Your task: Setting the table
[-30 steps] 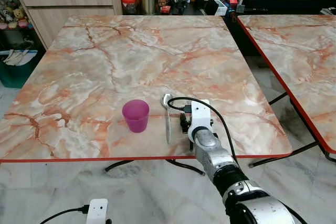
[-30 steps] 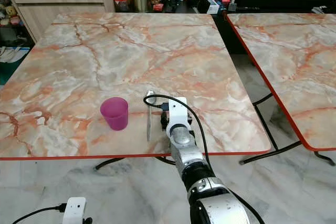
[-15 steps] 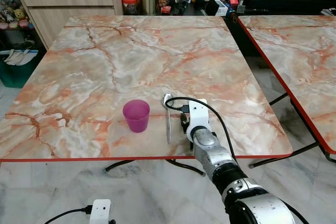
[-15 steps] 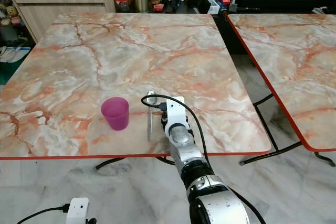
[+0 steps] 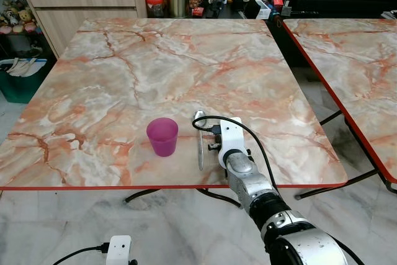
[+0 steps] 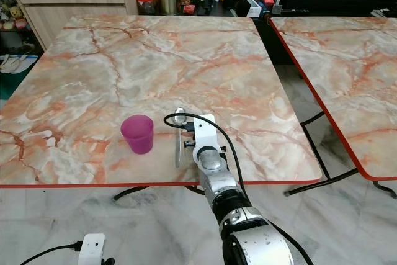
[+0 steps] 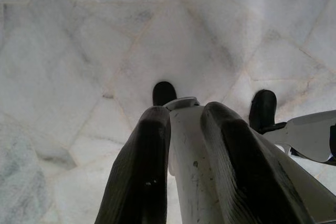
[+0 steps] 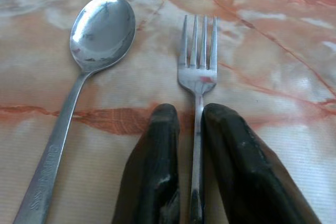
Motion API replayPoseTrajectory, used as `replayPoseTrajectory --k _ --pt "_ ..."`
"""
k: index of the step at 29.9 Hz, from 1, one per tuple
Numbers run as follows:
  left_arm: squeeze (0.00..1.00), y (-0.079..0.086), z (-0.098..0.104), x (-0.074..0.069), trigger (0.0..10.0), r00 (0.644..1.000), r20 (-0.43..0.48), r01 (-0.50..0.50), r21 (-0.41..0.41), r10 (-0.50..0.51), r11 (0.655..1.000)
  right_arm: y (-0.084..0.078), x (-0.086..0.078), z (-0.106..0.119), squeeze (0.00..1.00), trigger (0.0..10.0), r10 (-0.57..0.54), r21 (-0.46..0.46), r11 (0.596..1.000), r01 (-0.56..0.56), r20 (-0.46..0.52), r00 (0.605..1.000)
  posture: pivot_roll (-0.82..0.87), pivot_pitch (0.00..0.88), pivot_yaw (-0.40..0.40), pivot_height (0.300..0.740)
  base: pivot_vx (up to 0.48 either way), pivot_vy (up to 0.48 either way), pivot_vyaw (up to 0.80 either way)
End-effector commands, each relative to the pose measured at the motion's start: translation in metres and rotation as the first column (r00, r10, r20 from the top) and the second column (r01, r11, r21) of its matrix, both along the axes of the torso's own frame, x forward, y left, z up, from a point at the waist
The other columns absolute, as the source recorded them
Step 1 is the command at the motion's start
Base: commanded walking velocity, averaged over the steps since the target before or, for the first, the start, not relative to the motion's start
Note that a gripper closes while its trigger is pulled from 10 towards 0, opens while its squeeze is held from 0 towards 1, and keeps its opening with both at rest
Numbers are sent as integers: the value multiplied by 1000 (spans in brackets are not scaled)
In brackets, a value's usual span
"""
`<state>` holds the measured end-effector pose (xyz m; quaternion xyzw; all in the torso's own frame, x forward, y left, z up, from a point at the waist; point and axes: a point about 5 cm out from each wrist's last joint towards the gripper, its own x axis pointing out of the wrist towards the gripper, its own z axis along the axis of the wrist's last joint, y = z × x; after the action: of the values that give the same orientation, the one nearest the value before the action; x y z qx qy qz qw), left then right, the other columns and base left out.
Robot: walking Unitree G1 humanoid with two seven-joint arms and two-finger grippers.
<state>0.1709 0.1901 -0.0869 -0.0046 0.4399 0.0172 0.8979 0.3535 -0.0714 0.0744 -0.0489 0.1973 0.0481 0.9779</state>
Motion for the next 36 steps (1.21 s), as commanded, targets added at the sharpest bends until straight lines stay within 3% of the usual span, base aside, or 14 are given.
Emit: replayPoseTrajectory --k 1,24,25,26,27,36 --pt "0 -3 -4 -7 10000 999 -39 -5 -22 4 1000 -7 -2 -7 0 0 -21 -23 1000 20 -45 999 118 90 -55 740 0 0 0" --pt "0 -2 -3 -5 10000 1000 -30 -7 -18 6 1000 -17 3 0 0 0 -71 -54 996 71 12 997 116 97 -47 740 0 0 0" --pt "0 -2 -3 -5 10000 1000 -29 -7 -16 7 1000 -18 5 4 0 4039 -76 -56 995 79 48 996 115 96 -48 740 0 0 0" --pt "0 -2 -3 -5 10000 1000 -29 -7 -16 7 1000 -18 5 4 0 4039 -76 -56 995 79 48 996 115 96 -48 740 0 0 0" --pt "0 -2 -3 -5 10000 1000 -28 -8 -14 7 1000 -19 7 9 0 10000 -73 -63 995 79 85 994 114 97 -48 740 0 0 0" --pt "0 -1 -2 -4 10000 1000 -20 -18 10 18 1000 -16 17 38 0 10000 -27 -46 998 41 268 963 108 96 -52 740 0 0 0"
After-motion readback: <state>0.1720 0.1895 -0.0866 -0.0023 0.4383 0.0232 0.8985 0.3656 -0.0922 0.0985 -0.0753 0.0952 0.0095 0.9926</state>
